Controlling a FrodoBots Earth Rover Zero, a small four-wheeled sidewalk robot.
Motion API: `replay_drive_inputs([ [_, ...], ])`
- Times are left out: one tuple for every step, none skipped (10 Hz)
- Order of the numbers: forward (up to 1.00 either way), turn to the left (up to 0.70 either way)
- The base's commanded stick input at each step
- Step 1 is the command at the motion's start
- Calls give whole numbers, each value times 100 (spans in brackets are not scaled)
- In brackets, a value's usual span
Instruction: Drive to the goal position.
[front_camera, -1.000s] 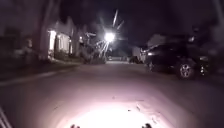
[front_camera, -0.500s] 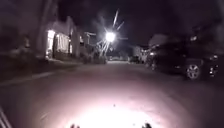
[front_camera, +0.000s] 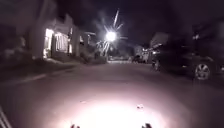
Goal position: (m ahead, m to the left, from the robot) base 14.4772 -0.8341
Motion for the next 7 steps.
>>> replay_drive_inputs([
  [70, 0],
  [70, 0],
  [70, 0],
  [70, 0],
  [70, 0],
  [70, 0],
  [70, 0],
])
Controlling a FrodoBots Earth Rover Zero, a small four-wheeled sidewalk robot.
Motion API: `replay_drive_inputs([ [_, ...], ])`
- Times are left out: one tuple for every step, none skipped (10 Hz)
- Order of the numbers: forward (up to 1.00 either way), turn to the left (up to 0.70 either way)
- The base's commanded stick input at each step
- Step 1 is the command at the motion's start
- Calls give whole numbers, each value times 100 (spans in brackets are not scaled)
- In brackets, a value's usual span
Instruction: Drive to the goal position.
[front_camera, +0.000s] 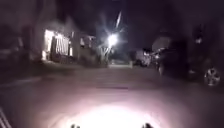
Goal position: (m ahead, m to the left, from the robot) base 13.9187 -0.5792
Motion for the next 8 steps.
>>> replay_drive_inputs([
  [70, 0],
  [70, 0],
  [70, 0],
  [70, 0],
  [70, 0],
  [70, 0],
  [70, 0],
  [70, 0],
])
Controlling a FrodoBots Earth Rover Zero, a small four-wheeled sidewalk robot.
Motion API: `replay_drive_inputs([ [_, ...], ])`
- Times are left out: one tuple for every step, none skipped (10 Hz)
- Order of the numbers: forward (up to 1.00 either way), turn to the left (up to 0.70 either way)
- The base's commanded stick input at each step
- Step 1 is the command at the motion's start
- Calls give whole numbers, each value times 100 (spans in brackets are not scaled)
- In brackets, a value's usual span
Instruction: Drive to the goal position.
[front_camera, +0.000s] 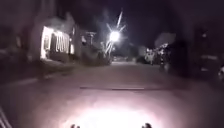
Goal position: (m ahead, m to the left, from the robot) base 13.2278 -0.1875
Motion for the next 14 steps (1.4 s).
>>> replay_drive_inputs([
  [70, 0],
  [70, 0],
  [70, 0],
  [70, 0],
  [70, 0],
  [70, 0],
  [70, 0],
  [70, 0],
  [70, 0],
  [70, 0],
  [70, 0],
  [70, 0],
  [70, 0],
  [70, 0],
])
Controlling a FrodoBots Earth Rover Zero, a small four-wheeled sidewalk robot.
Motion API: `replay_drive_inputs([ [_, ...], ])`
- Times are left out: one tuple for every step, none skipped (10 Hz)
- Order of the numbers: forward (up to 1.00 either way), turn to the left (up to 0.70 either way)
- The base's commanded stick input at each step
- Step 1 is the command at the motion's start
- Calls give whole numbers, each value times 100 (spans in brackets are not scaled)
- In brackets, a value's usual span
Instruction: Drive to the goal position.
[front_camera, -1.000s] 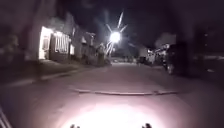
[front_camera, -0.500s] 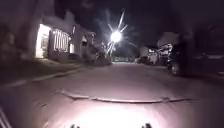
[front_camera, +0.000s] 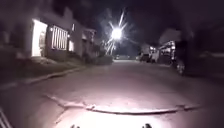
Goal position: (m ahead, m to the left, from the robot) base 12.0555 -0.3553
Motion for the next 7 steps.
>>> replay_drive_inputs([
  [70, 0],
  [70, 0],
  [70, 0],
  [70, 0],
  [70, 0],
  [70, 0],
  [70, 0],
])
